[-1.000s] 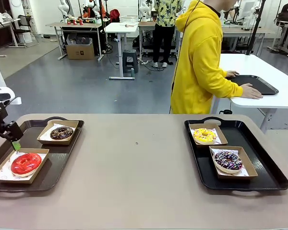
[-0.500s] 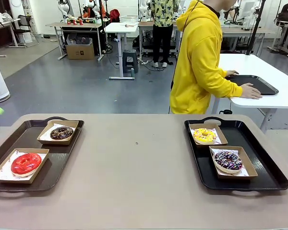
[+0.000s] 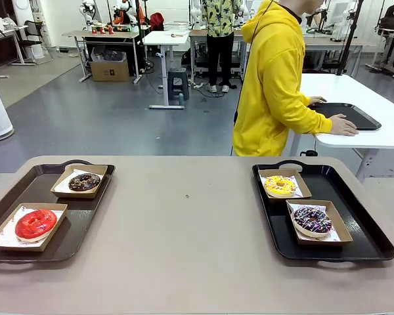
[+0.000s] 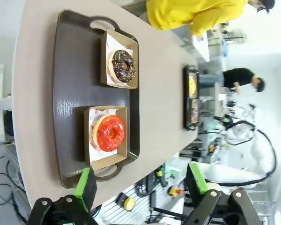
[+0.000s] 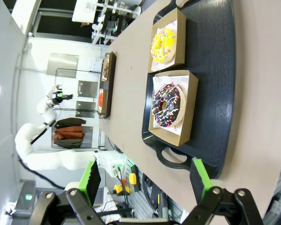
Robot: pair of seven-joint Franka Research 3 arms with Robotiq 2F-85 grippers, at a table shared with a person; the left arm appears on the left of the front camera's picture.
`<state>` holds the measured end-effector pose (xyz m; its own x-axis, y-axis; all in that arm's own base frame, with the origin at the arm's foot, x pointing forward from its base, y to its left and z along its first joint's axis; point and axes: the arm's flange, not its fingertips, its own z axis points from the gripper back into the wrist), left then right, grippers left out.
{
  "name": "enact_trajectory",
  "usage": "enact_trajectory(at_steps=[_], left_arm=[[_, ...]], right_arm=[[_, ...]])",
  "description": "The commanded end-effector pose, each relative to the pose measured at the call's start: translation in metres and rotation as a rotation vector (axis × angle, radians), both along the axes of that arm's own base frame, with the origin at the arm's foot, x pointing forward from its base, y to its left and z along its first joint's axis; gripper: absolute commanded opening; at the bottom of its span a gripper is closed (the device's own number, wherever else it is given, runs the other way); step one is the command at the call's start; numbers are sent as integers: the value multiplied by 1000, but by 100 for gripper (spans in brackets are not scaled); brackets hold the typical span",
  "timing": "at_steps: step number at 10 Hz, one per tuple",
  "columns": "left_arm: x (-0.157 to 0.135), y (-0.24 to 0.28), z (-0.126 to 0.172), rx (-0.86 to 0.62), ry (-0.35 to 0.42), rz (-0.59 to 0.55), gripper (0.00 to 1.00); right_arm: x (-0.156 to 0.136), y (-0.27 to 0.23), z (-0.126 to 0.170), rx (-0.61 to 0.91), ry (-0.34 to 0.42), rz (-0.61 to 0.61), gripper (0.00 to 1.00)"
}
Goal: Individually package the donuts and arrange them on the tray.
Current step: Place the picked Paper togo box on the Handle tray.
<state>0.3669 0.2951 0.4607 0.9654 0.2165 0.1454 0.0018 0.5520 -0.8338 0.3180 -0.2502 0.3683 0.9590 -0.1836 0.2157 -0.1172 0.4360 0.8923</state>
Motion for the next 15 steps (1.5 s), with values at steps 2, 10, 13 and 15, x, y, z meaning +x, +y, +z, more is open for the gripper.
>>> enact_trajectory(at_steps=[2, 10, 13, 15], left_arm=[[-3, 32, -33, -134, -6, -10, 100], [-18, 39, -64, -192, 57, 9, 100], [-18, 39, -64, -192, 57, 9, 100], [-18, 39, -64, -192, 57, 9, 100]], right_arm=[[-2, 2, 2, 9, -11, -1, 100], [-2, 2, 2, 9, -11, -1, 100], [-2, 2, 2, 9, -11, -1, 100], [-2, 2, 2, 9, -11, -1, 100]])
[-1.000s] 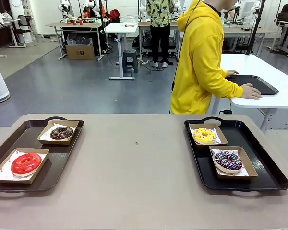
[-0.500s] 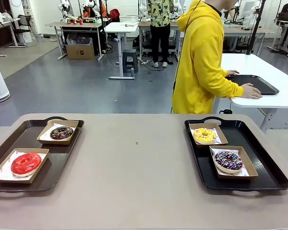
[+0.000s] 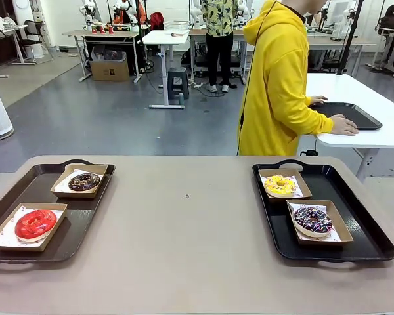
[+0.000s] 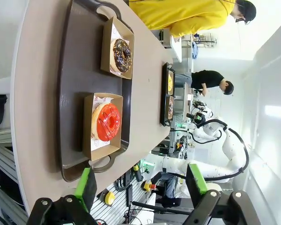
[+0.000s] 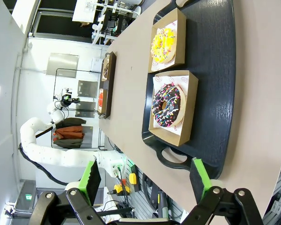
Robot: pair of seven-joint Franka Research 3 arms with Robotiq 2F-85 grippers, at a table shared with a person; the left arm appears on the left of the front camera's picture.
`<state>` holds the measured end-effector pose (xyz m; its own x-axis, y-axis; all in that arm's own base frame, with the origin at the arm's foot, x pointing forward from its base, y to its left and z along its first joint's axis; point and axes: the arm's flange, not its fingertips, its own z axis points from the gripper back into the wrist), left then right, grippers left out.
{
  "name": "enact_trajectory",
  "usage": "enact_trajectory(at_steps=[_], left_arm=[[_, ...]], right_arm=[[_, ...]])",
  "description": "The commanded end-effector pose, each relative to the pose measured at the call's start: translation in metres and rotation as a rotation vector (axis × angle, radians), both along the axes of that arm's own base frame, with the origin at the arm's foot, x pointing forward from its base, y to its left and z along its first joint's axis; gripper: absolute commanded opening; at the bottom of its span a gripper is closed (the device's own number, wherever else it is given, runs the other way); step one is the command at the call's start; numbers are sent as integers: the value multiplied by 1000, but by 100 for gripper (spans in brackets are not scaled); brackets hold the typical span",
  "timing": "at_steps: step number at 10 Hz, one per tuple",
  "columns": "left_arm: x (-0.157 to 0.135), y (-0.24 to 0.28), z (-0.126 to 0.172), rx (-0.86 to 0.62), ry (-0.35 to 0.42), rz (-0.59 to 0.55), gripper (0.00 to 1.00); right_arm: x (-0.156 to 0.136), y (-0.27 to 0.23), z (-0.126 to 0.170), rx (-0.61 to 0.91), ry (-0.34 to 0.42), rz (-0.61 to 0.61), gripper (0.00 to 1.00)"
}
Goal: Individually package the donuts and arrange them on the tray.
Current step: Place the picked Paper togo box on the Handle tray.
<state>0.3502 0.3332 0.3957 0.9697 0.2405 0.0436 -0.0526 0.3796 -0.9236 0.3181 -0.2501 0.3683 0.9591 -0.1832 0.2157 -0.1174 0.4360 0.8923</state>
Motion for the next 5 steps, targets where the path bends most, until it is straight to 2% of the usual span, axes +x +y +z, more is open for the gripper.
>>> enact_trajectory(at_steps=[1, 5], left_arm=[[-1, 1, 1, 3, -2, 3, 100], [-1, 1, 1, 3, -2, 3, 100]], right_arm=[[-2, 2, 2, 9, -11, -1, 100], [-2, 2, 2, 9, -11, -1, 100]])
